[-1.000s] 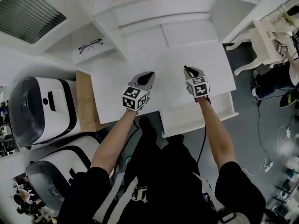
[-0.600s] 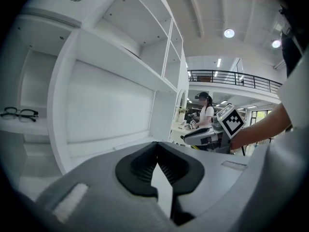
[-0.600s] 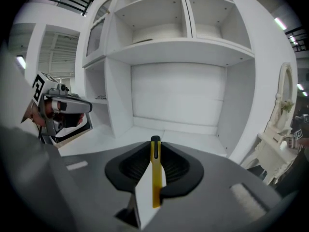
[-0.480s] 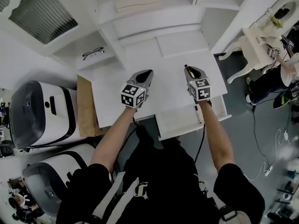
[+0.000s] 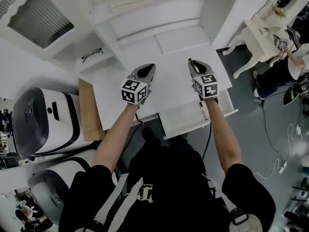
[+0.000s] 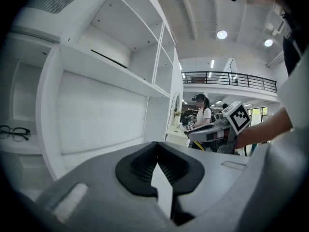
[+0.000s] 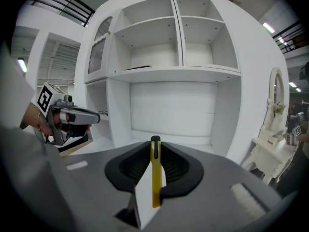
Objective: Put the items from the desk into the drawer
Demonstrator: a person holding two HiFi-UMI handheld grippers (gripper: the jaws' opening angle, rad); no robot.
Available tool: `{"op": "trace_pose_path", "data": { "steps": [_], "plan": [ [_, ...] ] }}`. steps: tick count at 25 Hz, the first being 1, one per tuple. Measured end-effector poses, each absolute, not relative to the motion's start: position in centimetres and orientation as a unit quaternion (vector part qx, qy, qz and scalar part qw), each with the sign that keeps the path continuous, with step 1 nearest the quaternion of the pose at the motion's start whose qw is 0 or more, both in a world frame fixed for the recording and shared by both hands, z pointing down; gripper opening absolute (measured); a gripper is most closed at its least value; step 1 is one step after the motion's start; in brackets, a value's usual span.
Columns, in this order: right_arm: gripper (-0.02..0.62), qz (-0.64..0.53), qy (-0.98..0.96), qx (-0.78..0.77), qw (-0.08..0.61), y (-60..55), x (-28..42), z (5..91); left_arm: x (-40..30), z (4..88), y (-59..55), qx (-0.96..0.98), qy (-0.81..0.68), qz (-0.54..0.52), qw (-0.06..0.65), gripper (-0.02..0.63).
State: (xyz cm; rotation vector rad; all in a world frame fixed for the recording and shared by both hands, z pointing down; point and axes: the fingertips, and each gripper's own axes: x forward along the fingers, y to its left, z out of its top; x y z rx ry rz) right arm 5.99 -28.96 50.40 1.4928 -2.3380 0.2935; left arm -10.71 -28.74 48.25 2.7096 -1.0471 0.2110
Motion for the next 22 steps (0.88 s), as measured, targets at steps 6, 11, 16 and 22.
{"op": "trace_pose_path", "data": {
  "steps": [6, 11, 16, 22],
  "plan": [
    [0.066, 0.11, -0.822, 0.537, 0.153, -28.9, 6.2, 49.3, -8.5, 48.1, -28.4, 0.93, -0.342, 0.072, 0.116, 0.005],
    [0.066, 0.113, -0.823, 0.537, 0.144, -28.7, 6.1, 48.8, -6.7, 48.0, -28.0, 0.935, -0.326, 0.071, 0.117, 0.005],
    [0.066, 0.114, -0.821, 0.539, 0.149, -28.0, 6.5, 49.1, -5.9, 48.3, -27.9, 0.937, -0.319, 0.072, 0.121, 0.005],
    [0.066, 0.118, -0.816, 0.544, 0.155, -27.4, 6.9, 49.5, -5.4, 48.7, -27.4, 0.94, -0.308, 0.075, 0.125, 0.005]
  ]
}}
